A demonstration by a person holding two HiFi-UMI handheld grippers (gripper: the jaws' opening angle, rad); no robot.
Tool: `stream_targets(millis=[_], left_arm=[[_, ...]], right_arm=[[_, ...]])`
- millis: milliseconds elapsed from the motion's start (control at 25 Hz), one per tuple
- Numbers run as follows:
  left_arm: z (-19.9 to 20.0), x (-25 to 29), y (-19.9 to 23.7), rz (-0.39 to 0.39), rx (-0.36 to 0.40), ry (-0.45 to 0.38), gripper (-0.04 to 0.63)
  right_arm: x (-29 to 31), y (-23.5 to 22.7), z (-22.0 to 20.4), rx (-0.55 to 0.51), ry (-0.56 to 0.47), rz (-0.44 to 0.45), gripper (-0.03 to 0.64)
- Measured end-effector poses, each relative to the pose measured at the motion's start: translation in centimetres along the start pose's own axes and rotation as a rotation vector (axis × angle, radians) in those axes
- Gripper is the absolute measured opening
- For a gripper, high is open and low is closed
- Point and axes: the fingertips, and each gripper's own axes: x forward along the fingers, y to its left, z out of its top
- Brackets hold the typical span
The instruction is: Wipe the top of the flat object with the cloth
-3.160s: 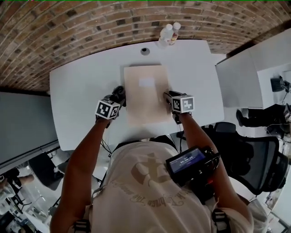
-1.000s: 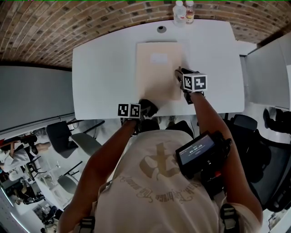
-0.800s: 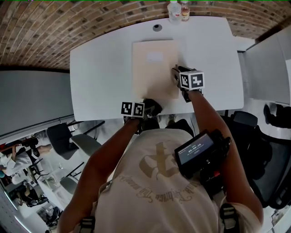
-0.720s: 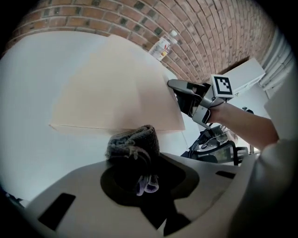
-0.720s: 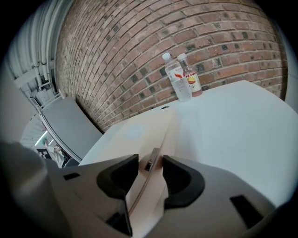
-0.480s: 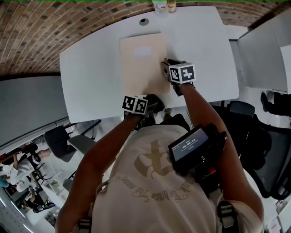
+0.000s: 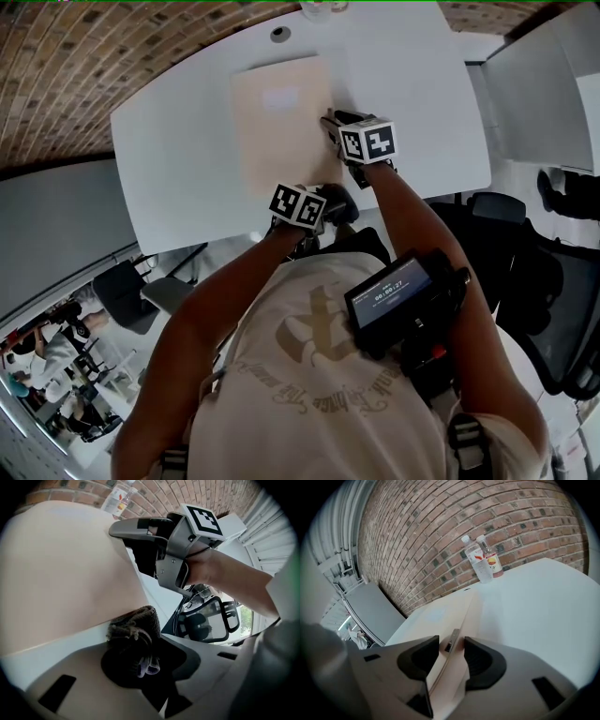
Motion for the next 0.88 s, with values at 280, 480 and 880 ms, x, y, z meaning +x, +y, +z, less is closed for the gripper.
stream_targets(millis=[280, 480, 880], left_arm=[[0.4, 1.3, -0.9, -0.037, 0.054, 0.042, 0.097], [0.8, 1.9, -3.1, -0.091, 0.156, 0.054, 0.097], [-0.2, -6.1, -2.4, -0.14, 0.256, -0.086, 0.097]], right_arm=[[0.0, 0.0, 0.0, 0.012, -0.021, 0.01, 0.179], [-0.3, -0.1, 0.0, 0.023, -0.029, 0.0, 0.179], [-2.3, 0.4, 1.8, 0.084, -0.128, -0.015, 0.15]])
